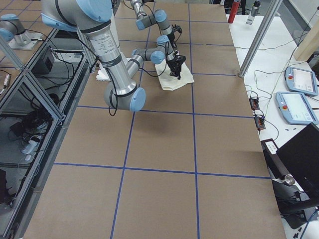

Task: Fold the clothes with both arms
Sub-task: 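Lift the near edge with both grippers and fold it over the far half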

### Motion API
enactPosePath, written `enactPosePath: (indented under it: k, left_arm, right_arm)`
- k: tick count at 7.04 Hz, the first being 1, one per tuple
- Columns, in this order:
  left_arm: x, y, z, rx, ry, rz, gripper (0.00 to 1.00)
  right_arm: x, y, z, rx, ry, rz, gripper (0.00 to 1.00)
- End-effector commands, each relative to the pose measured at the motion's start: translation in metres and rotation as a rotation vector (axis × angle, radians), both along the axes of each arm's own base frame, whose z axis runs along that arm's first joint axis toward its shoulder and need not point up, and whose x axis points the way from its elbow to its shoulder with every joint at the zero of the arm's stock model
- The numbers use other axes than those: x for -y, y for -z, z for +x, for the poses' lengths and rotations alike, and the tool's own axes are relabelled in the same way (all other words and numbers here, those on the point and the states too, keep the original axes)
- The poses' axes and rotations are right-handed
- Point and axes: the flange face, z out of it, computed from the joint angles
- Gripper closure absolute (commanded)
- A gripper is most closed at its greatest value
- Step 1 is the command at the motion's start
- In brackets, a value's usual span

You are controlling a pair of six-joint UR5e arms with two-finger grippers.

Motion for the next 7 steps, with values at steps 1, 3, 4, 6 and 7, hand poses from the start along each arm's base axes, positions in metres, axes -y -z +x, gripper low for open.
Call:
enactPosePath:
  k: [1, 3, 4, 6, 7]
  left_arm:
    - [-0.003, 0.008, -0.007, 0.04, -0.084, 0.106, 0.0]
    - [0.017, 0.023, -0.05, 0.026, -0.203, 0.167, 0.0]
    - [0.027, 0.015, -0.068, 0.05, -0.225, 0.197, 0.0]
    - [0.028, 0.015, -0.069, 0.049, -0.222, 0.195, 0.0]
    - [0.028, 0.016, -0.07, 0.047, -0.221, 0.195, 0.0]
  right_arm:
    - [0.014, 0.02, 0.009, 0.001, 0.062, 0.076, 0.0]
    - [0.006, 0.045, 0.027, 0.07, 0.191, 0.125, 0.0]
    - [-0.008, 0.051, 0.022, 0.064, 0.225, 0.16, 0.0]
    - [-0.051, 0.046, -0.013, 0.002, 0.315, 0.236, 0.0]
    - [-0.056, 0.032, -0.029, -0.085, 0.359, 0.293, 0.0]
